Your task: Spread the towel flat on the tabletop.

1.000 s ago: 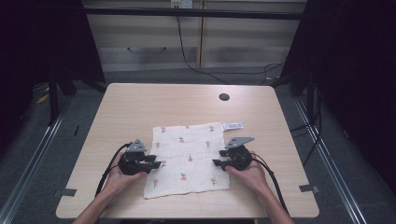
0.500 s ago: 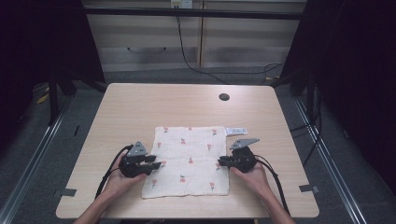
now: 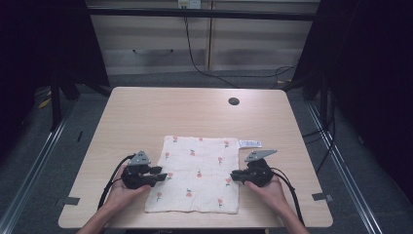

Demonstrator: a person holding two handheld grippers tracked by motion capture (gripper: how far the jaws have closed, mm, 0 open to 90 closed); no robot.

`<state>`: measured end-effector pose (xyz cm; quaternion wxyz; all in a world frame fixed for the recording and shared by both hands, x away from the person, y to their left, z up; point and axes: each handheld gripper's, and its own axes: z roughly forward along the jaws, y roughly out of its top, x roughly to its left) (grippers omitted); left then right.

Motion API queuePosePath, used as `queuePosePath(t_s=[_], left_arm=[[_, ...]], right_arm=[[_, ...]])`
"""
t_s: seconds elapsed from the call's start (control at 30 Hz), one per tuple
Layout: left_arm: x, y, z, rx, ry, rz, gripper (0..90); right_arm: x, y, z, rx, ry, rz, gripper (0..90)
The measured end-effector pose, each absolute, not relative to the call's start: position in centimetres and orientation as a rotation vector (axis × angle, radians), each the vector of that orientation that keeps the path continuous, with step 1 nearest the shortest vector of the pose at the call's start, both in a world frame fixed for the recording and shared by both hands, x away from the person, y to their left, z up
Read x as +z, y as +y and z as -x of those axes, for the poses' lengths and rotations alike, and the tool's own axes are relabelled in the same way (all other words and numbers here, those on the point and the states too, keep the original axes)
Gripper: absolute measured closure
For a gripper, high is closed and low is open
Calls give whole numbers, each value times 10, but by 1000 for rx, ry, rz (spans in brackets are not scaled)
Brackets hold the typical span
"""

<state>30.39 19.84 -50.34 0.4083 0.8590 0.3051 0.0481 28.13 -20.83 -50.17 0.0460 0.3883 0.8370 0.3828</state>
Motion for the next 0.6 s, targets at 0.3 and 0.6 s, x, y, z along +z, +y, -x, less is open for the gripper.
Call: queuePosePath(t_s=[0.3,0.6], left_arm=[[-500,198,-287,113,736,-2207,606],[-499,199,-281,83,734,-2211,606]], right_arm=[[-499,-207,-269,1136,2565,-1164,796],[-496,-204,-265,1110,2605,-1155,743]])
